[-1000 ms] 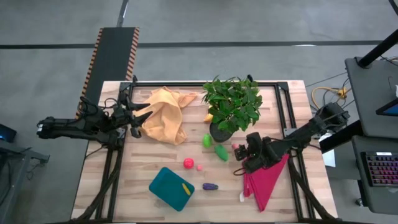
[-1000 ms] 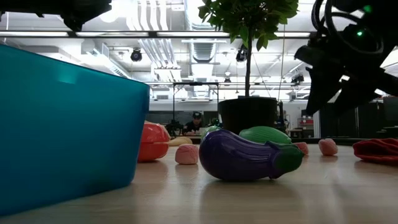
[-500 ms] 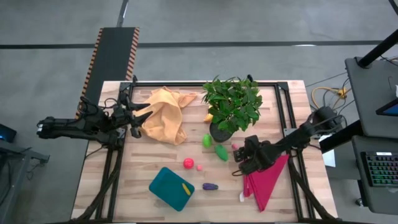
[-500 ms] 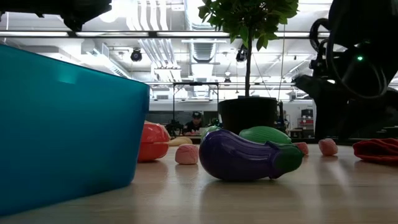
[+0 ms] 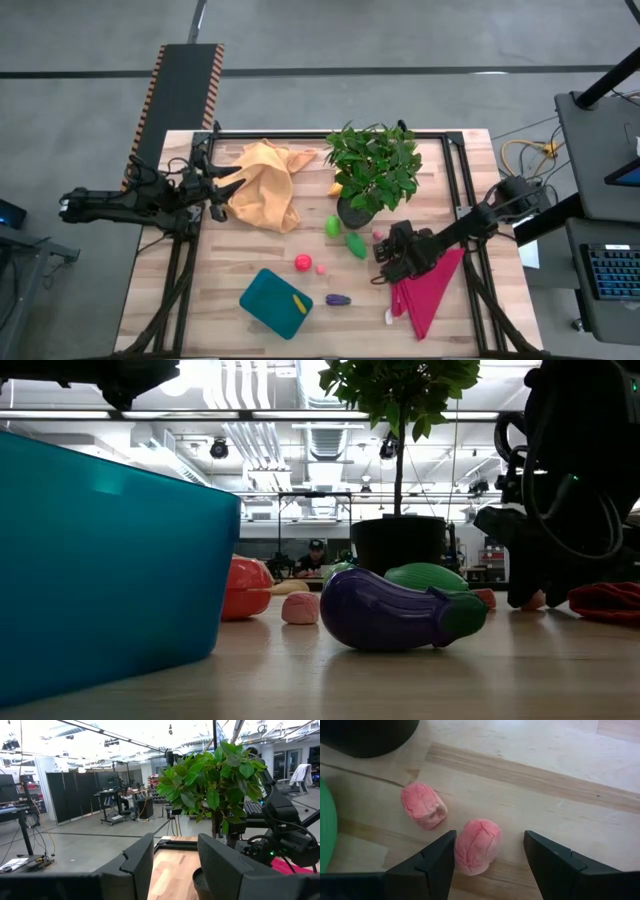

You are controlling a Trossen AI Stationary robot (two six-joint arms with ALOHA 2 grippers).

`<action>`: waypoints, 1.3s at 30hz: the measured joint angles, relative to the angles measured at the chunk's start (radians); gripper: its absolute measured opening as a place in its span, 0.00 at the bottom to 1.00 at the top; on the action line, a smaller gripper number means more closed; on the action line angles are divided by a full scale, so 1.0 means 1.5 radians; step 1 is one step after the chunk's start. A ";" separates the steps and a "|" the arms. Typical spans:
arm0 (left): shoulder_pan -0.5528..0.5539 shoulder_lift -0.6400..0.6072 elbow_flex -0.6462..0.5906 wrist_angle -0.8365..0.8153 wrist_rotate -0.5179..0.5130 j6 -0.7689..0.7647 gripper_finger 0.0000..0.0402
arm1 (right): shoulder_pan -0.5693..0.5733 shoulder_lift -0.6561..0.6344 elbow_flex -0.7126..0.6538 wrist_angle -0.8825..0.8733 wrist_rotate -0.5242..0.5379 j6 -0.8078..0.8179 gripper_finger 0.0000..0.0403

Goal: Pick and placing Produce into tupperware
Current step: Put the top right pink peach into the blue bin

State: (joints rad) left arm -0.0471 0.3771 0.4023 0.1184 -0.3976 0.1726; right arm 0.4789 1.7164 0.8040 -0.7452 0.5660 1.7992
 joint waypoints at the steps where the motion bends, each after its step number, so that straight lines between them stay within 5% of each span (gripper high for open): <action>1: 0.000 0.000 0.000 0.000 0.000 0.000 0.35 | 0.000 0.000 0.000 0.000 0.000 0.000 0.54; 18: 0.000 0.000 0.000 0.000 0.000 0.000 0.35 | 0.000 -0.001 0.000 -0.001 -0.005 -0.018 0.19; 39: 0.000 0.000 0.000 0.001 0.000 0.000 0.35 | 0.002 -0.089 0.079 -0.005 0.043 -0.219 0.17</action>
State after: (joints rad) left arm -0.0471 0.3771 0.4026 0.1192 -0.3977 0.1722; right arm 0.4822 1.5834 0.9230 -0.7521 0.6299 1.4714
